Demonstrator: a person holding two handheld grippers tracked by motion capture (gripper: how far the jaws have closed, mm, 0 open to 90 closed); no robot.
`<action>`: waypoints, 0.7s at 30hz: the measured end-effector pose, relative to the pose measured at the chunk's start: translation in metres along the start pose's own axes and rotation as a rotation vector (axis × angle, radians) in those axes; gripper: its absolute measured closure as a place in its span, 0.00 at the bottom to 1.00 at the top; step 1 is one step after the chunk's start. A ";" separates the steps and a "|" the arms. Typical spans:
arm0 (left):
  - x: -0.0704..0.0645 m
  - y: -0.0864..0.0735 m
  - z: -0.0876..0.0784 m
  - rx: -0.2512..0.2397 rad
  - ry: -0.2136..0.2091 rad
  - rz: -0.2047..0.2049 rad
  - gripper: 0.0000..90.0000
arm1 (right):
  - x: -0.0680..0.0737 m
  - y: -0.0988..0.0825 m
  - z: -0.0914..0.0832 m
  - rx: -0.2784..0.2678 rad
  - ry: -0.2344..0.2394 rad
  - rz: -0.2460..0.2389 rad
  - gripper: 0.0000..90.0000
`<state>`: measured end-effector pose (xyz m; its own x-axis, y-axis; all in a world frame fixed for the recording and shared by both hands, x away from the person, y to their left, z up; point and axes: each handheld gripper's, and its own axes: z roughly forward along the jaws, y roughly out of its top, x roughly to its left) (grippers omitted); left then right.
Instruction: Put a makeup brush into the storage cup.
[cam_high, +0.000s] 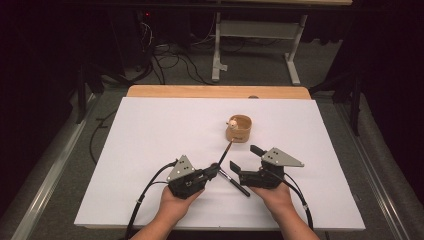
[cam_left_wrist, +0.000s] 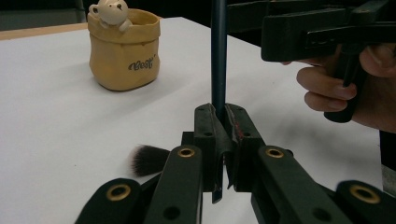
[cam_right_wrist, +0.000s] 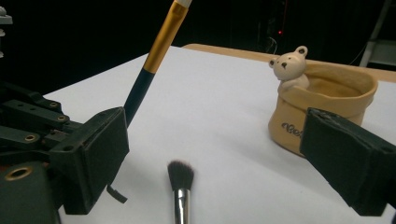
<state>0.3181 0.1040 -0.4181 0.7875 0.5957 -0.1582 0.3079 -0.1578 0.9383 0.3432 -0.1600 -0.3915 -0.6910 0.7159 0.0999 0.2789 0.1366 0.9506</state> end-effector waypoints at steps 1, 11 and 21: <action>0.000 0.000 0.000 0.000 0.001 0.001 0.93 | 0.000 -0.001 0.000 0.003 -0.001 0.010 0.13; 0.000 0.000 0.001 0.000 0.001 0.004 0.93 | -0.002 -0.003 0.002 0.000 0.042 0.070 0.19; -0.001 -0.001 0.002 0.003 -0.004 0.003 0.93 | 0.000 -0.004 0.004 -0.001 0.096 0.100 0.21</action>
<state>0.3180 0.1025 -0.4195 0.7903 0.5924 -0.1567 0.3071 -0.1616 0.9378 0.3450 -0.1581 -0.3967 -0.7204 0.6573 0.2214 0.3488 0.0674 0.9348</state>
